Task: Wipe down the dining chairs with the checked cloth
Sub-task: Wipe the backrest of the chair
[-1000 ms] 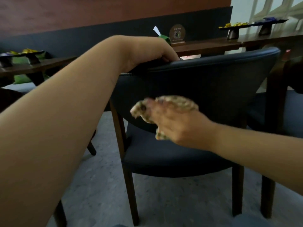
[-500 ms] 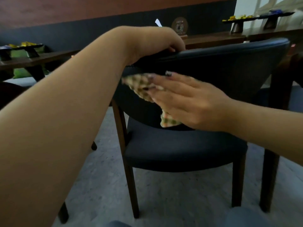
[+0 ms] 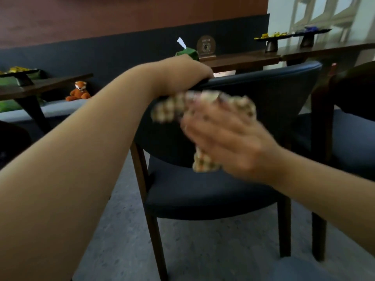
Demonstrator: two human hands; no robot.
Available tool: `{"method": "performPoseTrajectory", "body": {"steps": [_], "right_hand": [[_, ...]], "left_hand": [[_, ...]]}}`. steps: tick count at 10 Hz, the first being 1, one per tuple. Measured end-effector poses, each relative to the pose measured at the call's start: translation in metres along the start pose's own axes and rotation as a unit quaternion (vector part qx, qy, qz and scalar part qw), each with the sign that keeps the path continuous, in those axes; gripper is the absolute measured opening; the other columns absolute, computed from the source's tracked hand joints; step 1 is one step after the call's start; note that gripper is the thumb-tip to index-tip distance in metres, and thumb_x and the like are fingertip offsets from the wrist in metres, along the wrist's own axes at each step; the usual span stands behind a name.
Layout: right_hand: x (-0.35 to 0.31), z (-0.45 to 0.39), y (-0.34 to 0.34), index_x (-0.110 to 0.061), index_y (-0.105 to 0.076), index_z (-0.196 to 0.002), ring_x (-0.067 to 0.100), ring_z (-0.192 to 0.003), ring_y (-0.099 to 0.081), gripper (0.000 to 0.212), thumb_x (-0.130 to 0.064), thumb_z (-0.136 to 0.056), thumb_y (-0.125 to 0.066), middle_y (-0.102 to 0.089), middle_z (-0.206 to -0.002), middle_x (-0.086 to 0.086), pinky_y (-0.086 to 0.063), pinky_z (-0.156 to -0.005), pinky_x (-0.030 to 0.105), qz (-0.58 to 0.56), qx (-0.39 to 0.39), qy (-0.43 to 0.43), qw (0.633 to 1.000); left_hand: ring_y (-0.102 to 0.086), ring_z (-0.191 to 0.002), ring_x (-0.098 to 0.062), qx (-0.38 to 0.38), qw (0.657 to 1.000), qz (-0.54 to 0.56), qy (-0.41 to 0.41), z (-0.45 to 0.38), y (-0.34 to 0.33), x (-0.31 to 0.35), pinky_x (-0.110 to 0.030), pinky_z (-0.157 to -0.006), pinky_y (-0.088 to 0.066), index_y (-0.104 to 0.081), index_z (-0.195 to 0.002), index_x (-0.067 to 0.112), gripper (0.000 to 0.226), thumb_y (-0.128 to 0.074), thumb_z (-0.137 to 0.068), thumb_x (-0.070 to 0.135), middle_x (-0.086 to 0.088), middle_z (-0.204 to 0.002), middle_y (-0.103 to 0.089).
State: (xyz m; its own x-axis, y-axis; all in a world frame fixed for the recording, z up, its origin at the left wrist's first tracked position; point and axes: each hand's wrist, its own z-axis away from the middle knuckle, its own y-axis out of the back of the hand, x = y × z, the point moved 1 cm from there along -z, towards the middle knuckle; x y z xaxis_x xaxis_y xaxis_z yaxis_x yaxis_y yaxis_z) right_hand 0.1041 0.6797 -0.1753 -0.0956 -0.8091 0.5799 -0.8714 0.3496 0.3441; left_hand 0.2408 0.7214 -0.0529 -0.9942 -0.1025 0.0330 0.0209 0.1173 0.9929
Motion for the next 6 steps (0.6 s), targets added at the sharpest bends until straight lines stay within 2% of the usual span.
{"method": "performPoseTrajectory", "body": {"steps": [1,2,3,4,5,6], "right_hand": [[0.023,0.005,-0.005,0.002,-0.054,-0.127,0.039,-0.129,-0.044,0.031,-0.003,-0.098,-0.051,-0.050,-0.135,0.020,-0.030,-0.112,0.049,0.088,0.007,-0.006,0.996],[0.021,0.048,-0.026,0.004,-0.050,-0.131,0.032,-0.131,-0.042,0.035,-0.003,-0.097,-0.054,-0.046,-0.138,0.018,-0.033,-0.112,0.045,0.098,-0.077,0.071,0.990],[0.015,0.098,-0.035,0.004,-0.052,-0.129,0.028,-0.134,-0.040,0.037,-0.006,-0.094,-0.057,-0.049,-0.139,0.017,-0.027,-0.116,0.039,0.058,-0.205,0.133,0.968],[0.020,0.112,-0.016,0.005,-0.049,-0.129,0.030,-0.132,-0.043,0.039,-0.005,-0.093,-0.059,-0.051,-0.137,0.018,-0.035,-0.112,0.042,0.012,-0.207,0.123,0.970],[0.045,0.077,0.012,0.007,-0.045,-0.132,0.032,-0.135,-0.035,0.039,-0.003,-0.095,-0.053,-0.044,-0.140,0.023,-0.027,-0.115,0.044,0.005,-0.044,-0.004,0.999],[0.059,0.043,0.019,0.017,-0.038,-0.130,0.036,-0.136,-0.024,0.043,0.000,-0.094,-0.054,-0.035,-0.138,0.033,-0.018,-0.117,0.049,0.027,0.085,-0.164,0.982]], "left_hand": [[-0.050,-0.074,-0.014,-0.004,1.000,-0.023,-0.019,0.002,0.000,0.004,-0.022,-0.061,-0.033,-0.054,-0.092,0.020,0.010,-0.047,-0.099,0.016,0.007,-0.080,-0.046],[-0.035,-0.069,-0.007,0.027,0.995,-0.094,-0.028,0.002,0.000,0.006,-0.023,-0.071,-0.026,-0.052,-0.104,0.022,0.013,-0.041,-0.102,0.017,0.009,-0.083,-0.035],[-0.032,-0.069,-0.004,0.028,0.994,-0.099,-0.022,0.000,0.000,0.005,-0.023,-0.078,-0.026,-0.055,-0.121,0.014,0.024,-0.040,-0.102,0.017,0.008,-0.085,-0.032],[-0.033,-0.070,-0.004,0.031,0.997,-0.076,-0.009,-0.002,0.000,0.006,-0.026,-0.078,-0.028,-0.057,-0.116,0.018,0.024,-0.038,-0.103,0.021,0.007,-0.084,-0.035],[-0.036,-0.071,-0.008,0.030,0.999,-0.019,0.023,-0.001,-0.001,0.008,-0.025,-0.077,-0.029,-0.059,-0.117,0.014,0.026,-0.040,-0.100,0.019,0.005,-0.086,-0.037],[-0.037,-0.063,-0.005,0.073,0.993,0.060,0.076,-0.005,-0.001,0.002,-0.021,-0.057,-0.036,-0.059,-0.100,0.011,0.020,-0.045,-0.100,0.025,0.003,-0.076,-0.042]]}}
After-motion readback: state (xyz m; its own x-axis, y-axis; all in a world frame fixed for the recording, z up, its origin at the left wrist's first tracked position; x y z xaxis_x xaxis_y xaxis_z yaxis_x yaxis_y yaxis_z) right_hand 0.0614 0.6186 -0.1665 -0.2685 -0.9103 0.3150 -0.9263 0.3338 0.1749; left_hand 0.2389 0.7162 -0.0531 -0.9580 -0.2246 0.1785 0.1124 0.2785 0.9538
